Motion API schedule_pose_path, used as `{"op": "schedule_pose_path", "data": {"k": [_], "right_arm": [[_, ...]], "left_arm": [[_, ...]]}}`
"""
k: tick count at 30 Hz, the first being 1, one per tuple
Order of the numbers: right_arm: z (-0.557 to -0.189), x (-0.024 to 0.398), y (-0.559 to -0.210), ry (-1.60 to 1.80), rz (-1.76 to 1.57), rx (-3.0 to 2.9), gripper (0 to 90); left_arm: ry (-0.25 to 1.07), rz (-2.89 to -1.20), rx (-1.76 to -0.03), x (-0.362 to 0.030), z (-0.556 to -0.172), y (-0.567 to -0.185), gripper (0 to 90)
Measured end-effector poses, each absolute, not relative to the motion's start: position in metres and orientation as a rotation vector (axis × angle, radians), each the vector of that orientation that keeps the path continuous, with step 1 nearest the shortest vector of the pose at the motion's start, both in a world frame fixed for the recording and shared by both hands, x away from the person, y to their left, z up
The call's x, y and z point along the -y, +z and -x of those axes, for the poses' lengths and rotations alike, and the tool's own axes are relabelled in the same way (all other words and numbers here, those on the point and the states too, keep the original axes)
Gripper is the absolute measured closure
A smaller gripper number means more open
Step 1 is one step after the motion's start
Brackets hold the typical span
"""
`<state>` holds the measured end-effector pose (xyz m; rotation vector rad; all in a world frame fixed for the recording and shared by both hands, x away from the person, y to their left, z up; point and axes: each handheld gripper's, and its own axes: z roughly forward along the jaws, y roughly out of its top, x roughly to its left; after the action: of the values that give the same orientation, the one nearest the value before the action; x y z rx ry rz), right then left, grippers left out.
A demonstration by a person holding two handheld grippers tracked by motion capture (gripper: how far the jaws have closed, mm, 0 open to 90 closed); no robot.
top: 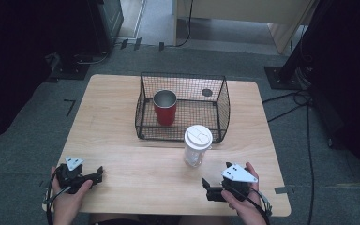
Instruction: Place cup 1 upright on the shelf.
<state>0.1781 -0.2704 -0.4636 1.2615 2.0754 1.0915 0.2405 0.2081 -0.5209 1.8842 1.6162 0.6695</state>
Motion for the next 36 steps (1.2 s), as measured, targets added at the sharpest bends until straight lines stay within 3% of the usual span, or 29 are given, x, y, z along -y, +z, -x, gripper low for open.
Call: {"op": "schedule_pose_path", "data": {"k": [36], "right_arm": [[-0.202, 0.238, -0.459, 1.087, -1.263, -2.033, 0.0]], "left_arm": [[0.668, -1.886, -1.614, -0.208, -0.241, -0.521, 1.6]]}}
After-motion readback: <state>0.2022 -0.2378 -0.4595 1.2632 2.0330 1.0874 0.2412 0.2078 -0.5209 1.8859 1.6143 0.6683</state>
